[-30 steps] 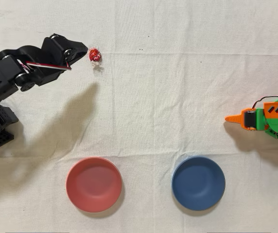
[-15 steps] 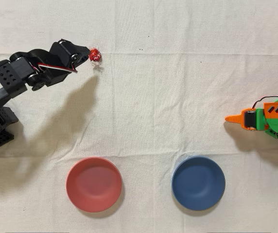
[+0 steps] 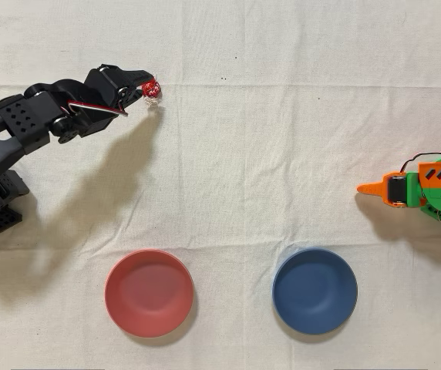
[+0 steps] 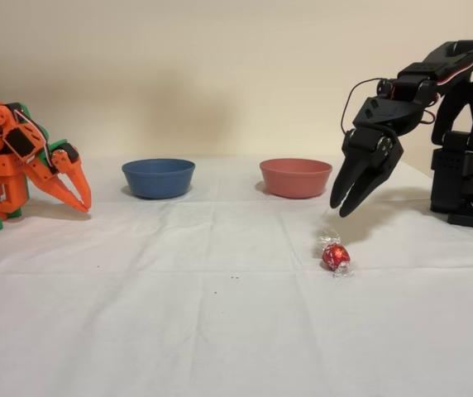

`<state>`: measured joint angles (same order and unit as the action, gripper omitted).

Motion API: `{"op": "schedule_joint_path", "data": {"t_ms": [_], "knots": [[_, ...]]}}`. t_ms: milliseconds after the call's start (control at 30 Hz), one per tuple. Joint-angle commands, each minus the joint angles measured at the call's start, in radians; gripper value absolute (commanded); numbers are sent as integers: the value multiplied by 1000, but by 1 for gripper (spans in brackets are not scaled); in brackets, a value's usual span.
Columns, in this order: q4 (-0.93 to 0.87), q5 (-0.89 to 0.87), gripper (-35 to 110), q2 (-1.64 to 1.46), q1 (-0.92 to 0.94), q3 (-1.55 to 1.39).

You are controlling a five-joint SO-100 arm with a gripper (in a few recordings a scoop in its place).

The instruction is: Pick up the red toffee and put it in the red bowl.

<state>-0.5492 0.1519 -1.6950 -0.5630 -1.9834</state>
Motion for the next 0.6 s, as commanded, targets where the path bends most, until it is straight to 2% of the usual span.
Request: {"op": "schedule_joint_path", "data": {"t_ms": [0,567], "knots": [[17,8,20,-11,0,6],[38,-18,24,14,-11,-60]]}}
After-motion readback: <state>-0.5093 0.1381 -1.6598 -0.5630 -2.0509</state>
